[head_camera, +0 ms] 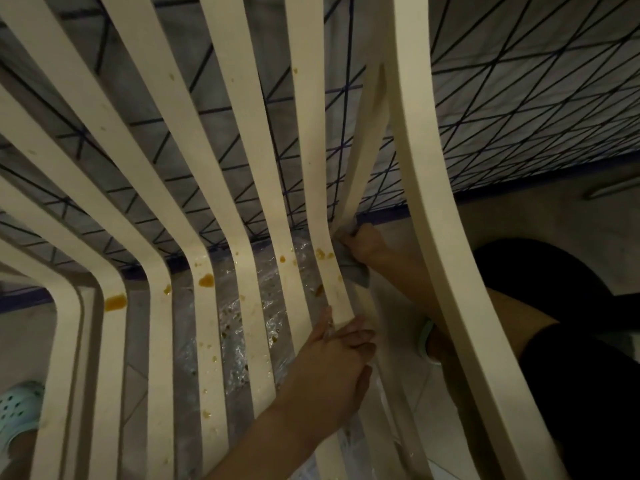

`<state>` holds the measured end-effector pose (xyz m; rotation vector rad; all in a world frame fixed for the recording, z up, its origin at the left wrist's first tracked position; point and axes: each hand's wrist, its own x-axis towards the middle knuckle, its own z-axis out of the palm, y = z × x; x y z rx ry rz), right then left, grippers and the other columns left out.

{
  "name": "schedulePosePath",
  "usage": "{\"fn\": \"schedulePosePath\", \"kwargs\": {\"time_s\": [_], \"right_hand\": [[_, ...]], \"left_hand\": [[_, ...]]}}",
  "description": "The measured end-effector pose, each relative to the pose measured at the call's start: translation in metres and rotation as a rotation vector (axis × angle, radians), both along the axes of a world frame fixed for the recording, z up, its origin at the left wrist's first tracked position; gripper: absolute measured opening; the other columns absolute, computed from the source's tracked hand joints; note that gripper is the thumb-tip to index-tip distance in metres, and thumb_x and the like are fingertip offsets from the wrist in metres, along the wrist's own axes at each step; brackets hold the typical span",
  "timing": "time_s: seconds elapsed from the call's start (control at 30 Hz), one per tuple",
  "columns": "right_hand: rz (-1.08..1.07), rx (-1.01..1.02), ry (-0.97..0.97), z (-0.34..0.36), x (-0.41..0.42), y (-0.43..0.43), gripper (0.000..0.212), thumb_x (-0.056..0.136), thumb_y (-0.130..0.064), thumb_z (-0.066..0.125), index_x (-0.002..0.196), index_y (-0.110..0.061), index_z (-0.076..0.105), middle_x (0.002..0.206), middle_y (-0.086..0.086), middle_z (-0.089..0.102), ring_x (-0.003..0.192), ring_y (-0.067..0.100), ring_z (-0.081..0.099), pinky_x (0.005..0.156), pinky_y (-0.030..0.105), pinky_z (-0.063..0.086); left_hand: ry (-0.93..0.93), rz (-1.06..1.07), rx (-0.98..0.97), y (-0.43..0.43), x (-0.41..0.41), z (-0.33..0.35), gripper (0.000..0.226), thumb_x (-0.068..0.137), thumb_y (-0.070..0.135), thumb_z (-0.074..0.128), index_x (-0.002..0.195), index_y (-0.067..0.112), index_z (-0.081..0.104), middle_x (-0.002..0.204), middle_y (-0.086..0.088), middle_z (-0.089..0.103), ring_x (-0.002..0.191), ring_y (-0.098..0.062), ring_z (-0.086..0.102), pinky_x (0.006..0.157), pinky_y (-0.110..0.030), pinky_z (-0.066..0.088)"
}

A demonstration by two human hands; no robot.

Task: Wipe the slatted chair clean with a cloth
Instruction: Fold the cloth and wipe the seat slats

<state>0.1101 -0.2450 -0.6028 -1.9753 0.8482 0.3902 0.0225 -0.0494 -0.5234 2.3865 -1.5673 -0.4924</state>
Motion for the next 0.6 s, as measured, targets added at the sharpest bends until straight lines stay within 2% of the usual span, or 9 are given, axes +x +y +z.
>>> {"fn": "schedulePosePath", "kwargs": {"time_s": [0.1, 0.17, 0.23, 0.3, 0.33, 0.4, 0.43, 0.5, 0.6], "right_hand": [[-0.048, 0.07, -0.012, -0.008, -0.007, 0.0, 0.036, 0.102, -0.021, 0.045, 0.125, 0.005, 0.056, 0.122, 0.024, 0.06, 0.114, 0.037, 0.056, 0.075, 0.022, 0.038], [-0.09, 0.1, -0.016, -0.009, -0.013, 0.007, 0.036, 0.103, -0.017, 0.043, 0.127, 0.007, 0.052, 0.121, 0.024, 0.06, 0.114, 0.037, 0.056, 0.081, 0.026, 0.04], [-0.11, 0.131, -0.019, -0.009, -0.023, 0.014, 0.034, 0.103, -0.018, 0.042, 0.123, 0.007, 0.053, 0.104, 0.019, 0.063, 0.102, 0.033, 0.058, 0.092, 0.033, 0.043], [-0.142, 0.14, -0.031, -0.015, -0.041, 0.019, 0.031, 0.101, -0.028, 0.046, 0.107, 0.001, 0.056, 0.085, 0.008, 0.059, 0.084, 0.023, 0.056, 0.09, 0.037, 0.045], [-0.137, 0.138, -0.039, -0.02, -0.051, 0.02, 0.037, 0.1, -0.034, 0.048, 0.104, 0.002, 0.057, 0.088, 0.009, 0.061, 0.084, 0.023, 0.058, 0.09, 0.039, 0.046], [-0.126, 0.168, -0.014, -0.02, -0.073, 0.024, 0.042, 0.101, -0.034, 0.045, 0.11, 0.005, 0.056, 0.107, 0.02, 0.064, 0.096, 0.032, 0.06, 0.093, 0.046, 0.046], [-0.133, 0.187, -0.004, -0.018, -0.083, 0.026, 0.038, 0.102, -0.031, 0.043, 0.115, 0.003, 0.055, 0.115, 0.021, 0.061, 0.101, 0.032, 0.059, 0.094, 0.044, 0.046], [-0.167, 0.209, 0.007, -0.008, -0.105, 0.032, 0.035, 0.101, -0.029, 0.045, 0.122, -0.001, 0.052, 0.118, 0.019, 0.059, 0.106, 0.032, 0.058, 0.091, 0.039, 0.046], [-0.201, 0.236, -0.016, -0.002, -0.133, 0.04, 0.033, 0.101, -0.022, 0.046, 0.125, -0.001, 0.051, 0.12, 0.02, 0.059, 0.112, 0.036, 0.056, 0.085, 0.031, 0.043]], "left_hand": [[0.014, 0.011, 0.02, 0.0, 0.001, 0.002, 0.044, 0.079, 0.037, 0.036, 0.098, 0.032, 0.074, 0.112, 0.018, 0.069, 0.121, -0.005, 0.056, 0.107, -0.049, 0.026], [0.054, 0.0, 0.031, 0.0, 0.003, 0.001, 0.046, 0.079, 0.037, 0.035, 0.104, 0.029, 0.074, 0.117, 0.015, 0.068, 0.125, -0.009, 0.053, 0.109, -0.053, 0.016], [0.119, 0.012, 0.019, 0.001, 0.002, 0.0, 0.048, 0.081, 0.039, 0.037, 0.112, 0.024, 0.071, 0.124, 0.009, 0.065, 0.131, -0.013, 0.048, 0.109, -0.054, 0.007], [0.095, -0.011, 0.056, 0.002, 0.001, 0.002, 0.049, 0.081, 0.044, 0.039, 0.11, 0.022, 0.072, 0.122, 0.007, 0.066, 0.128, -0.014, 0.052, 0.107, -0.055, 0.015], [0.096, -0.024, 0.071, 0.002, 0.002, 0.004, 0.049, 0.081, 0.045, 0.042, 0.11, 0.021, 0.072, 0.122, 0.006, 0.066, 0.127, -0.015, 0.052, 0.107, -0.055, 0.015], [0.071, -0.045, 0.068, 0.001, 0.001, 0.007, 0.05, 0.082, 0.046, 0.046, 0.117, 0.018, 0.069, 0.129, 0.004, 0.062, 0.133, -0.015, 0.045, 0.109, -0.054, 0.004], [0.041, -0.054, 0.05, -0.001, 0.004, 0.01, 0.051, 0.086, 0.045, 0.047, 0.124, 0.016, 0.064, 0.137, 0.003, 0.056, 0.139, -0.014, 0.036, 0.11, -0.051, -0.006], [0.049, -0.078, 0.097, -0.002, 0.005, 0.015, 0.055, 0.093, 0.044, 0.049, 0.14, 0.016, 0.048, 0.152, 0.005, 0.036, 0.147, -0.011, 0.013, 0.11, -0.043, -0.021], [0.054, -0.104, 0.179, -0.004, 0.004, 0.02, 0.062, 0.095, 0.046, 0.047, 0.149, 0.018, 0.032, 0.159, 0.006, 0.017, 0.148, -0.008, -0.002, 0.113, -0.042, -0.021]]}}
